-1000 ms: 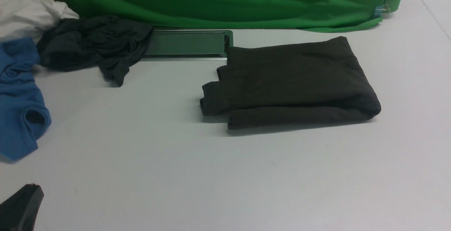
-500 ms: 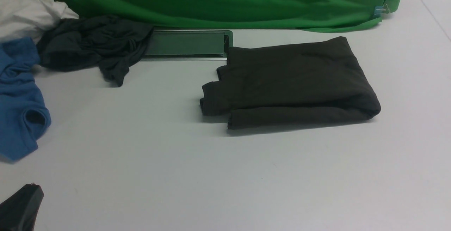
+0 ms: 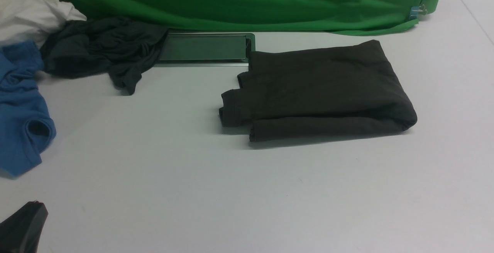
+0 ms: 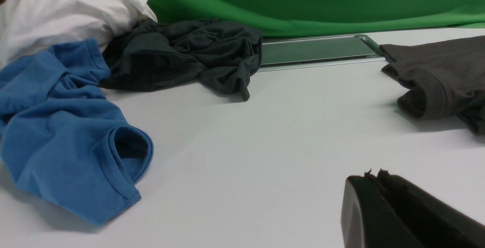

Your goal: Fold a long-sleeved shirt on a white desktop.

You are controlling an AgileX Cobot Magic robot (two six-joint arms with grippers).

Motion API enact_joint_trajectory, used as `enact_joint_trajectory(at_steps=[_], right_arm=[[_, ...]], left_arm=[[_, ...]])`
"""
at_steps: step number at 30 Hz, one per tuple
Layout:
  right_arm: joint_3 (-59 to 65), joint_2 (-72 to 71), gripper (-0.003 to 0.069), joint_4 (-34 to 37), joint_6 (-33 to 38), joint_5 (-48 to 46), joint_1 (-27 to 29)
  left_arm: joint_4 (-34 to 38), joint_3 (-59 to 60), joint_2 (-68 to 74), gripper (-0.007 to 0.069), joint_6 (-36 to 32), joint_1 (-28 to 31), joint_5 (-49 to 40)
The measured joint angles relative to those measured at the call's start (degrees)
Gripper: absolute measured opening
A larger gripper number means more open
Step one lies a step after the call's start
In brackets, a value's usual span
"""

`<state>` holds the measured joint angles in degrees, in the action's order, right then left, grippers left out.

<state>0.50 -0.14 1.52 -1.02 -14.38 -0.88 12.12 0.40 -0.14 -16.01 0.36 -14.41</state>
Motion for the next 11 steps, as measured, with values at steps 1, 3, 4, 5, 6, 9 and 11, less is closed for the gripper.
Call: enact_joint_trajectory(at_steps=[1,3,4,5,6,9,11], right_arm=[[0.0,0.0,0.0211,0.0,0.0,0.0,0.0],[0.0,0.0,0.0216,0.0,0.0,0.0,0.0],[0.0,0.0,0.0218,0.0,0.0,0.0,0.0],[0.0,0.0,0.0219,0.0,0.0,0.0,0.0],[0.0,0.0,0.0220,0.0,0.0,0.0,0.0],[0.0,0.0,0.0225,0.0,0.0,0.0,0.0],[0.0,0.0,0.0229,0.0,0.0,0.0,0.0]], left_arm=[[0.0,0.0,0.0,0.0017,0.0,0.0,0.0],[0.0,0.0,0.0,0.0017,0.0,0.0,0.0],[0.0,0.0,0.0,0.0017,0.0,0.0,0.0],[0.0,0.0,0.0,0.0017,0.0,0.0,0.0],[0.0,0.0,0.0,0.0017,0.0,0.0,0.0],[0.0,0.0,0.0,0.0017,0.0,0.0,0.0],[0.0,0.0,0.0,0.0017,0.0,0.0,0.0]])
